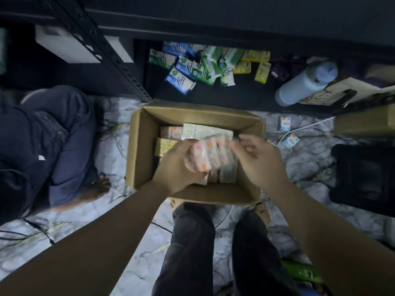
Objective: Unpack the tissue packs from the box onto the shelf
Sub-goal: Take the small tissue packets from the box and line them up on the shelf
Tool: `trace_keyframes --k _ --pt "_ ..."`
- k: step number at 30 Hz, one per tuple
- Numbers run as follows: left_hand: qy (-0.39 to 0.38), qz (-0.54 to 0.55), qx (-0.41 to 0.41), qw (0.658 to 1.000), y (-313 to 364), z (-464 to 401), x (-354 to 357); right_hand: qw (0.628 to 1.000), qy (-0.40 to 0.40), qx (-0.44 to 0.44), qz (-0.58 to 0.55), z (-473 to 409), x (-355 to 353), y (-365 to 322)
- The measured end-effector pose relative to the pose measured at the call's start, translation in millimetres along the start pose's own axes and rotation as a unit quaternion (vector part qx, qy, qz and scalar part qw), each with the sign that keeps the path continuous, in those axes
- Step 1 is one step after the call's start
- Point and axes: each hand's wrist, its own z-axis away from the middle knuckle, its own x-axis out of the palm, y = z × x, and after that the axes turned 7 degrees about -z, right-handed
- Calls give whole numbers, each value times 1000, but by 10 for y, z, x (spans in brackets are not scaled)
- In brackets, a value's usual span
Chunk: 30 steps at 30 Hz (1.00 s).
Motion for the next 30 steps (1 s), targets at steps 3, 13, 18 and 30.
trace_keyframes --k 3,13,18,30 --pt "51 2 -78 996 -238 -48 -232 996 -14 21 80 -214 67 228" --pt "94 23 -169 981 -1078 -140 -138 951 -257 60 159 -772 1303 1091" --pt "77 35 -132 988 -1287 -109 24 955 -242 162 55 -592 2023 1578" --pt "101 109 -134 980 -1012 142 -191 980 -154 125 1 -340 1671 999"
